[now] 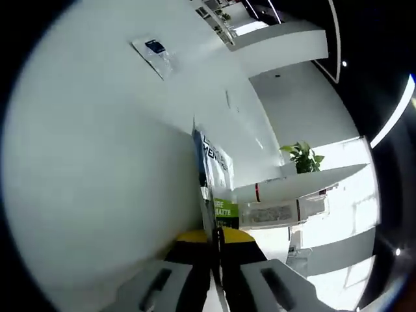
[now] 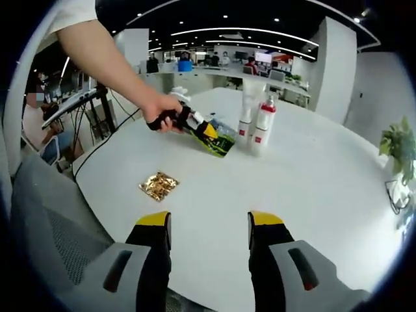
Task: Arrange the skincare products in the storage area until every visible bottle or jar stands upright without overlapping.
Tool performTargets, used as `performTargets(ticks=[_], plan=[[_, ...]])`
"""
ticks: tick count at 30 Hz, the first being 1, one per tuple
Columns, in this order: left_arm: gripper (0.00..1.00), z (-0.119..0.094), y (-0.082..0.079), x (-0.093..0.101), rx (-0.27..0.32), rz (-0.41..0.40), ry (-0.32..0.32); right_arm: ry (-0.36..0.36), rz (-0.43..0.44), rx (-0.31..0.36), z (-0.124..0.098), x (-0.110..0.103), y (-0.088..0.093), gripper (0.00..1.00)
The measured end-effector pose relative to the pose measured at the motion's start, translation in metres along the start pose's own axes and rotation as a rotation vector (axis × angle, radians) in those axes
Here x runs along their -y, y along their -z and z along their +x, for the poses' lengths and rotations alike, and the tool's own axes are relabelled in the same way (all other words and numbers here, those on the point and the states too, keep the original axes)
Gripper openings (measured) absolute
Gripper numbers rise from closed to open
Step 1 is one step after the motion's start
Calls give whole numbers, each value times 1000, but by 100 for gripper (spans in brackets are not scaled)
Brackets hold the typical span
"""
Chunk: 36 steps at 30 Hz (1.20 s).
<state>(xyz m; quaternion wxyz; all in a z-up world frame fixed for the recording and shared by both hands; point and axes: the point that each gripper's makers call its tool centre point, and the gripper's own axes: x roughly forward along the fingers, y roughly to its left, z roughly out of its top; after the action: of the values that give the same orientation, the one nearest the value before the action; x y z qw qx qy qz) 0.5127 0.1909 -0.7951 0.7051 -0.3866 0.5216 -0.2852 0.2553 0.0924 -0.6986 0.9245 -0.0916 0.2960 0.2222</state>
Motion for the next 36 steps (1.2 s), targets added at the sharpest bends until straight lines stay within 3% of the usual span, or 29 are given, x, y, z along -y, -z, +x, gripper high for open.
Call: performTargets(ticks=[4,8,16,19,22,32,36], plan=[[5,1,-2,2,-5,15,-31,-6,-1,2,0,-1,0,45],[6,0,1,3,-52,60,-56,-6,0,5,-1,-1,-1,45],[9,-5,4,3,-118,208,-116,-8,7,7,-1,-1,-1,45],[12,-9,9,2,-181,309,-150,-13,10,3,0,-2,0,45],[14,-14,11,5,-211,355,-180,-16,9,0,1,-2,0,46],[16,-26,4,-4,-213,359,-215,-19,12,-7,2,-3,2,47],[19,-30,2,-8,-261,470,-267,-20,14,-10,3,-3,3,47]])
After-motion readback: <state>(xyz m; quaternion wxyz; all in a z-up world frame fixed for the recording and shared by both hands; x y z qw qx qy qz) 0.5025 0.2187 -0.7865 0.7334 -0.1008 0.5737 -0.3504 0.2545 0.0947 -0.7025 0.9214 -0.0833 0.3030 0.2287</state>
